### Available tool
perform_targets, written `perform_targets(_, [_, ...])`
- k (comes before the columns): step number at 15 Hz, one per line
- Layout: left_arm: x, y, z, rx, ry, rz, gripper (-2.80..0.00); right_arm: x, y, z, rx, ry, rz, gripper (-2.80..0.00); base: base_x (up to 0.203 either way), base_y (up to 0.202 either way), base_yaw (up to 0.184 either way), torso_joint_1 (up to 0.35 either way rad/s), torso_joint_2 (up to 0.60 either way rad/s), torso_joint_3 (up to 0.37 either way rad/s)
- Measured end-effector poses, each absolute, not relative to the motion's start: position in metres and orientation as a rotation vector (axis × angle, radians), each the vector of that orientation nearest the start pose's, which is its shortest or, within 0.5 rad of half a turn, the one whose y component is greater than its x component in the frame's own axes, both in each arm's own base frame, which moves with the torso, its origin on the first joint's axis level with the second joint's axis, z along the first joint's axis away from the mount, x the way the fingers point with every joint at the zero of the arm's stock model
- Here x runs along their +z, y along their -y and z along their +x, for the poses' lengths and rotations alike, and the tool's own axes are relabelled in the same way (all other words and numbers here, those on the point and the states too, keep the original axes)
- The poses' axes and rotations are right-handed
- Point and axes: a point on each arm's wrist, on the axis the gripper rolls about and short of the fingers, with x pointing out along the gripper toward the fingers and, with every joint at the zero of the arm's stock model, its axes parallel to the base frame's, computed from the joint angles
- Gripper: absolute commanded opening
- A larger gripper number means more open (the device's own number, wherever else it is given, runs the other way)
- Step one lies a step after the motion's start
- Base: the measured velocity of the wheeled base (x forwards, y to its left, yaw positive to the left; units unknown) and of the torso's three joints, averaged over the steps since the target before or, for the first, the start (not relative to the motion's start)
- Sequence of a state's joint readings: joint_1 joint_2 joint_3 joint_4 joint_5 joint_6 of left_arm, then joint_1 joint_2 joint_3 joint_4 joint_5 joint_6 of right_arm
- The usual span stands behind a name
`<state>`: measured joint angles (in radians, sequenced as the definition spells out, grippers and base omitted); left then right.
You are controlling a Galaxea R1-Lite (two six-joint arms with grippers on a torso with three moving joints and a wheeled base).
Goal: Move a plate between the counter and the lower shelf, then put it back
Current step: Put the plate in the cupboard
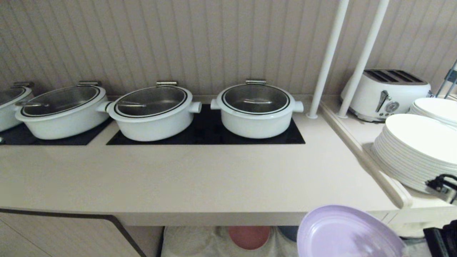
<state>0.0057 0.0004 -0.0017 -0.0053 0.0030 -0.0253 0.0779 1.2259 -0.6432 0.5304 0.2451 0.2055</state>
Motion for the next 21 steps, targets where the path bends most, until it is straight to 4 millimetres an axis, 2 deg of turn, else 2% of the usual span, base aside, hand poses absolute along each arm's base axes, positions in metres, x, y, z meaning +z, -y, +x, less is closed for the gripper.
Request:
perform_targets(2, [0.077,0.0,-0.023,0.009,0.007,-0.026,-2.8,0.155,-0.015,0.119,0.178,-1.167,0.278,-2.8,0.0,0.0,0.0,0.0,0.0,0.0])
perform_targets(8, [0.077,0.0,-0.023,0.009,0.007,-0.026,-2.8,0.155,-0.016,0.111,0.196,-1.166,0.265,-2.8,0.0,0.0,0.0,0.0,0.0,0.0])
perform_targets(21, [0.077,0.0,-0.023,0.008,0.007,-0.026,-2.8,0.157,-0.018,0.108,0.218,-1.157,0.253,-2.8,0.0,0.0,0.0,0.0,0.0,0.0])
